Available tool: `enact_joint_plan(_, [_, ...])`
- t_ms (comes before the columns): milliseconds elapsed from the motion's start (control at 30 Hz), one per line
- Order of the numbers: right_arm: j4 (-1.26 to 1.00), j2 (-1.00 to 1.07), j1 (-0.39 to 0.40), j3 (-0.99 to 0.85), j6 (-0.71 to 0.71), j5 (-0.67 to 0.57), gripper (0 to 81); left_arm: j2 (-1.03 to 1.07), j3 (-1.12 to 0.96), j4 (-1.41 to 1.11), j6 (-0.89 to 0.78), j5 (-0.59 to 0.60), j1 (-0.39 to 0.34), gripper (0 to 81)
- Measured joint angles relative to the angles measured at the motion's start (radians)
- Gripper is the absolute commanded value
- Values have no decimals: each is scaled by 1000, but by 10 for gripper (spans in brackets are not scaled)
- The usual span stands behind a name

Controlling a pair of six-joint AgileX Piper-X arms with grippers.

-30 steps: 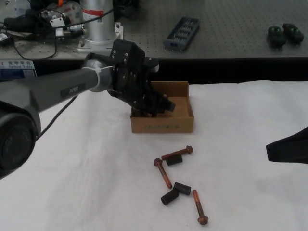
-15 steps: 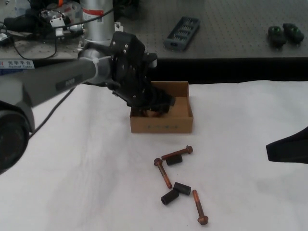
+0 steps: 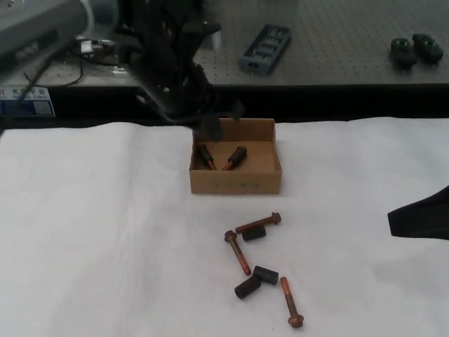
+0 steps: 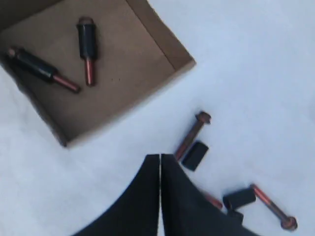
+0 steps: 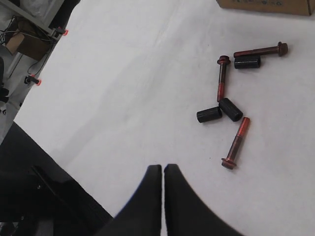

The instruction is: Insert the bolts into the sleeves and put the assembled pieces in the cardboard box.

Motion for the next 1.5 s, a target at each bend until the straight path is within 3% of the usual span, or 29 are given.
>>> enact_joint_plan(133, [0,0,0,0,0,0,27,-109,121,53,6,-7,0,7])
enact_joint_plan(633, [0,0,0,0,0,-2,27,-866,945,-70,-11,-10,0,7])
enact_joint_plan(867, [1,0,0,0,0,-2,27,-1165,1106,-85,-11,-8,0,7])
enact_joint_plan(1033, [2,0,0,0,25,16,22,-1259,1119,-85,-11,-8,0,7])
enact_joint_plan(1100, [-3,3,0,0,70,29,13,-1271,1119,-85,-11,-8,0,7])
enact_joint_plan(1167, [-47,28,0,0,175,36,87,-1276,1119,-85,-11,-8,0,7])
enact_joint_plan(1333, [-232,130,18,0,440,58,376,-1276,1121,-124,-11,-8,0,7])
enact_joint_plan(1500, [-423,258,89,0,684,149,321,-1276,1121,-192,-11,-8,0,7])
